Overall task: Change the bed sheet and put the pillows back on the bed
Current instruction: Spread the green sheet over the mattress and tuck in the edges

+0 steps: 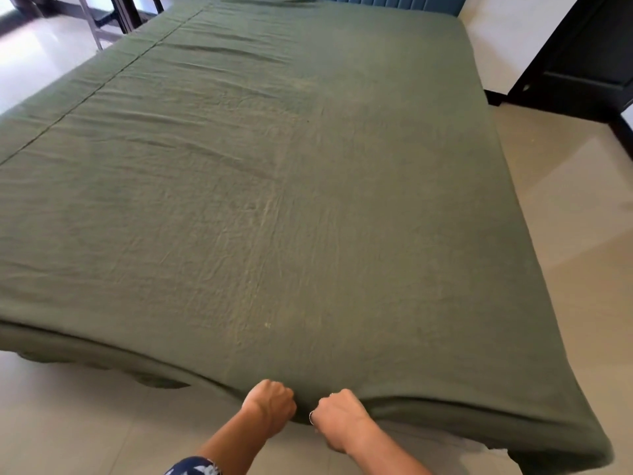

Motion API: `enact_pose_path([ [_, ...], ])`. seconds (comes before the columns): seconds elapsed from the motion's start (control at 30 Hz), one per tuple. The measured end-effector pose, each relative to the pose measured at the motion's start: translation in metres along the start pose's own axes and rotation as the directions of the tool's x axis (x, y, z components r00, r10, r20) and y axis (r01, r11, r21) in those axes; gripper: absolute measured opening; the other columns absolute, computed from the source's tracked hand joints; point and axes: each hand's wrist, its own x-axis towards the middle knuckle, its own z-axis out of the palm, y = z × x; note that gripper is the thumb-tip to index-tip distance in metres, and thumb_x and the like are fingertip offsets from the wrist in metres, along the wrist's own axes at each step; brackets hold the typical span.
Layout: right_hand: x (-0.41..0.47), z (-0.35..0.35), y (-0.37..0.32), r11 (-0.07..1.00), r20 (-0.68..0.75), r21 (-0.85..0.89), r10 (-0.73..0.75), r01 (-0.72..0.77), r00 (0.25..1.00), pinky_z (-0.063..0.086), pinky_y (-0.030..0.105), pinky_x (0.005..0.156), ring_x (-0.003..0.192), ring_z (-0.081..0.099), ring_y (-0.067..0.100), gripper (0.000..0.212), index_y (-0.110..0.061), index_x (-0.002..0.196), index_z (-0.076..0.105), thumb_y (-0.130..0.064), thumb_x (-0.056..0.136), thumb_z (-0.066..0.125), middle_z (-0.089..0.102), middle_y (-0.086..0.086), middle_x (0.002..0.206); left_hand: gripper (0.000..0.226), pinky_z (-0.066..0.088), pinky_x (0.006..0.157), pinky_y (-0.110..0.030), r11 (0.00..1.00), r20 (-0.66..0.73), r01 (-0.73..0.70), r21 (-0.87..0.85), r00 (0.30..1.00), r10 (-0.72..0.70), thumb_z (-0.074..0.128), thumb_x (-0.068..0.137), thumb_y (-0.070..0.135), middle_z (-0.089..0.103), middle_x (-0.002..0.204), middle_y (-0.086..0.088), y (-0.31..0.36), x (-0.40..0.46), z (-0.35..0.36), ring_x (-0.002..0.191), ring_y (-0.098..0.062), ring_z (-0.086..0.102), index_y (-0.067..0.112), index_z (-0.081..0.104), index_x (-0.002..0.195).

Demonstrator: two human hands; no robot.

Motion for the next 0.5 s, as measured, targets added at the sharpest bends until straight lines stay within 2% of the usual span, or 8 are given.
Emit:
enact_pose_path([
  [0.17,0.010,-0.008,0.002,0.999,-0.032,-0.035,0.028,-0.029,0.999,0.028,0.033,0.074,0.112,0.060,0.032,0.026,-0.009,0.115,0.062,-0.023,0.100,0.046,0.063,0.014,0.120,0.031,0.043,0.094,-0.040,0.996,-0.007,0.064,-0.067,0.998,-0.064,0.044,0.102,0.022,0.055,0.131,-0.013,-0.021,-0.004,0.006,0.121,-0.033,0.054,0.011,0.055,0.128],
  [0.23,0.016,-0.012,0.004,0.999,-0.163,-0.039,0.014,-0.021,0.987,0.027,0.033,0.072,0.107,0.061,0.033,0.031,-0.008,0.111,0.063,-0.030,0.101,0.043,0.065,0.015,0.115,0.035,0.042,0.093,-0.040,0.992,-0.030,0.099,-0.076,0.994,-0.102,0.047,0.100,0.032,0.056,0.130,-0.012,-0.041,-0.012,0.011,0.120,-0.033,0.054,0.012,0.054,0.128],
  [0.27,0.020,-0.016,0.002,0.999,-0.254,-0.031,0.008,-0.016,0.967,0.027,0.032,0.068,0.098,0.065,0.031,0.031,-0.010,0.103,0.066,-0.036,0.098,0.049,0.068,0.013,0.105,0.037,0.042,0.094,-0.040,0.990,-0.045,0.121,-0.067,0.991,-0.124,0.048,0.099,0.035,0.056,0.129,-0.011,-0.055,-0.018,0.015,0.120,-0.032,0.054,0.012,0.053,0.127],
  [0.33,0.029,-0.031,-0.003,0.999,-0.236,-0.015,0.047,-0.052,0.971,0.024,0.026,0.053,0.060,0.066,0.019,0.035,-0.019,0.069,0.068,-0.053,0.070,0.077,0.067,0.002,0.065,0.040,0.041,0.094,-0.039,0.985,-0.062,0.172,-0.035,0.983,-0.174,0.050,0.097,0.039,0.056,0.130,-0.009,-0.085,-0.030,0.024,0.121,-0.029,0.054,0.014,0.052,0.127],
  [0.37,0.041,-0.034,-0.005,0.998,-0.262,0.011,0.062,-0.061,0.963,0.021,0.023,0.047,0.045,0.059,0.014,0.042,-0.021,0.057,0.064,-0.058,0.053,0.083,0.060,-0.001,0.051,0.042,0.041,0.095,-0.038,0.979,-0.059,0.203,-0.024,0.977,-0.204,0.051,0.096,0.041,0.055,0.130,-0.007,-0.100,-0.037,0.029,0.121,-0.028,0.053,0.016,0.052,0.128],
  [0.4,0.053,-0.034,-0.007,0.996,-0.281,0.038,0.082,-0.074,0.956,0.020,0.021,0.044,0.040,0.056,0.011,0.046,-0.022,0.054,0.062,-0.061,0.045,0.085,0.056,-0.003,0.046,0.044,0.041,0.095,-0.037,0.971,-0.049,0.237,-0.016,0.970,-0.238,0.053,0.094,0.043,0.055,0.131,-0.006,-0.114,-0.044,0.034,0.122,-0.026,0.053,0.017,0.051,0.129],
  [0.43,0.063,-0.039,-0.014,0.996,-0.306,0.028,0.089,-0.084,0.948,0.021,0.021,0.044,0.041,0.056,0.011,0.048,-0.022,0.058,0.064,-0.064,0.046,0.083,0.057,-0.003,0.049,0.047,0.041,0.094,-0.037,0.963,-0.033,0.271,-0.008,0.962,-0.271,0.055,0.092,0.045,0.054,0.131,-0.004,-0.128,-0.052,0.039,0.122,-0.025,0.052,0.018,0.050,0.130],
  [0.5,0.075,-0.053,-0.034,0.999,-0.327,-0.045,0.010,-0.026,0.945,0.026,0.027,0.051,0.063,0.065,0.016,0.051,-0.020,0.087,0.068,-0.066,0.067,0.070,0.066,0.000,0.071,0.049,0.042,0.092,-0.036,0.944,0.011,0.330,0.030,0.944,-0.330,0.058,0.091,0.045,0.053,0.130,-0.003,-0.151,-0.066,0.048,0.122,-0.024,0.052,0.018,0.049,0.131],
])
